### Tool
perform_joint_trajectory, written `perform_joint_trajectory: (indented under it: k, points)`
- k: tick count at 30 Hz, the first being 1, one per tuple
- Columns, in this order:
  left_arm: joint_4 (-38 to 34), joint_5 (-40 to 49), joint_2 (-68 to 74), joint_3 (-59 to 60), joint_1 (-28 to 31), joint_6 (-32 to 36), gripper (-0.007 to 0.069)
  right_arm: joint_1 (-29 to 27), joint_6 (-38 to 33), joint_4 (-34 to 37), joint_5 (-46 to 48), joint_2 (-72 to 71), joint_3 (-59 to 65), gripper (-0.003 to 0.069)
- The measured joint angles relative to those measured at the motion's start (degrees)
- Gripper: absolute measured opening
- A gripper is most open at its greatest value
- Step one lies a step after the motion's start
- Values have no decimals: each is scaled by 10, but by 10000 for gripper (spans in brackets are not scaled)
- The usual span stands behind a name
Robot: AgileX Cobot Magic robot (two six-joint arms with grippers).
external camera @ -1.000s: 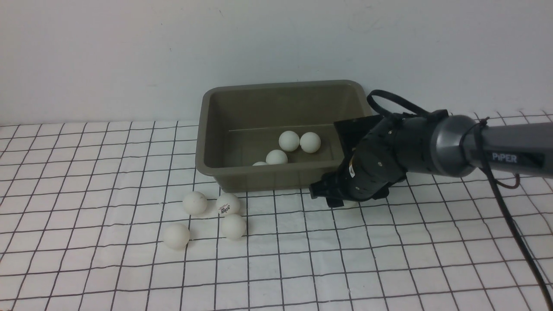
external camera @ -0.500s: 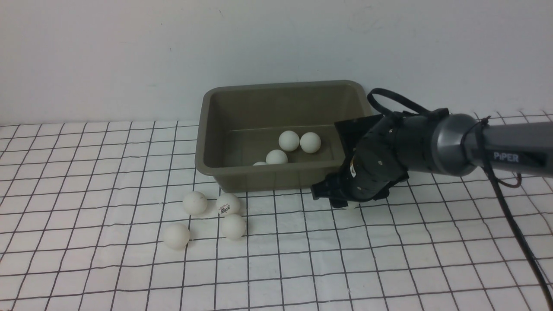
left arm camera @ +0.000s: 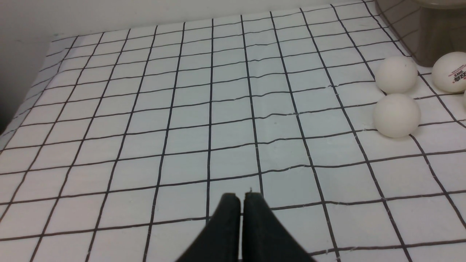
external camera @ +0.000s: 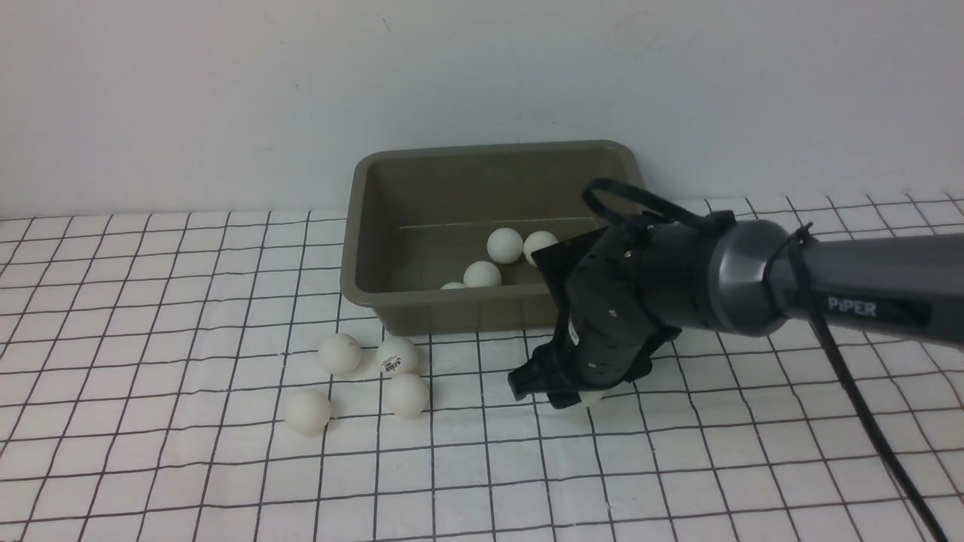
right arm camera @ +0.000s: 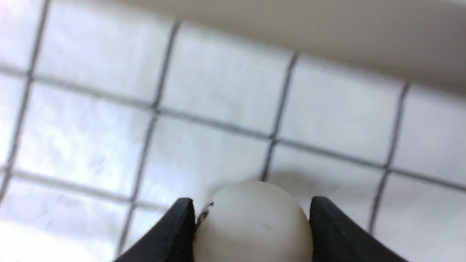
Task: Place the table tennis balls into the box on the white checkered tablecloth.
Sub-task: 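Reach for and grasp a ping pong ball on the table, then release the ping pong ball into the bin and lift the gripper away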
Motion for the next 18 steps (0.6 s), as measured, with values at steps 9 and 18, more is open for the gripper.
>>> perform_joint_trajectory:
  k: [9,18]
  points:
    - [0,0,0,0,0,0,-4,64,-1,-9,48,-94,0,361]
    - [0,0,0,0,0,0,-4,34,-1,-104,13,-195,-68,361]
